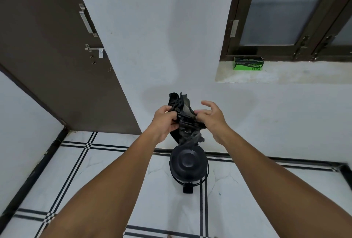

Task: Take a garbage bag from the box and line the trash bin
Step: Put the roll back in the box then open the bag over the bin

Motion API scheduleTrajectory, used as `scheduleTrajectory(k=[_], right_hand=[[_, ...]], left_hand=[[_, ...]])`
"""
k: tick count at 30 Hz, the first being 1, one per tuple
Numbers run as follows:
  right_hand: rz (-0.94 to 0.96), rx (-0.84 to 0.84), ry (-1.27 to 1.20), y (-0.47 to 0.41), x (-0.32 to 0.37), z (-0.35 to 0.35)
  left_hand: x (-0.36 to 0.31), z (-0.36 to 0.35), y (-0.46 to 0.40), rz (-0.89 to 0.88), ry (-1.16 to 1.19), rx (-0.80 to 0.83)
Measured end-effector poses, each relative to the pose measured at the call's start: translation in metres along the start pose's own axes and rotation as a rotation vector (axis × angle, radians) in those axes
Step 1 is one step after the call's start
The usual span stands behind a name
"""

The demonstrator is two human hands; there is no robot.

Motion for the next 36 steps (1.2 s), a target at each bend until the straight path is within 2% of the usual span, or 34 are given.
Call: scheduleTrajectory(k=[3,7,12,14,18,21,24,27,29,33,36], right_hand=[[-0.113,0.030,0.034,0.000,-0.007,-0.008],[-0.049,0.046,0.156,-0.001,-0.008,-0.012],[0.038,-0.346,0.193,-0.002,0.002,0.026],[0.093,-0.426,0.145,0.002,0.006,0.038],[0.179,-0.398,0.003,0.005,0.019,0.034],[0.148,-0.361,-0.082,0.003,0.024,0.021],[0.128,-0.244,-0.075,0.002,0.025,0.007],[0.187,-0.071,0.144,0.004,0.027,-0.006],[0.213,-0.034,0.349,0.007,0.027,-0.008],[0.269,-0.151,0.652,0.008,0.026,0.006],[0.295,-0.318,0.644,0.009,0.026,0.025]], left_hand=[[-0.002,-0.003,0.001,-0.028,-0.138,0.035],[-0.006,-0.004,0.003,-0.056,-0.232,0.065],[-0.009,0.026,0.000,-0.065,-0.226,-0.181],[-0.006,0.041,0.001,-0.052,-0.183,-0.265],[-0.008,0.048,0.002,-0.092,-0.191,-0.302],[-0.013,0.046,0.003,-0.119,-0.315,-0.336],[-0.019,0.042,0.004,-0.158,-0.480,-0.351],[-0.020,0.045,0.007,-0.161,-0.630,-0.374],[-0.021,0.048,0.008,-0.158,-0.727,-0.406],[-0.018,0.058,0.009,-0.119,-0.896,-0.480],[-0.010,0.067,0.013,-0.042,-0.993,-0.512]])
Point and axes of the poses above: each hand's wrist, its own y-axis away from the middle knuckle, its own z-axis out of the back of the hand, x = y × z, the point moved 8 cm from there along -y, towards the middle knuckle, and after that the axes turned 13 degrees about -y, right-handed, at the moved point
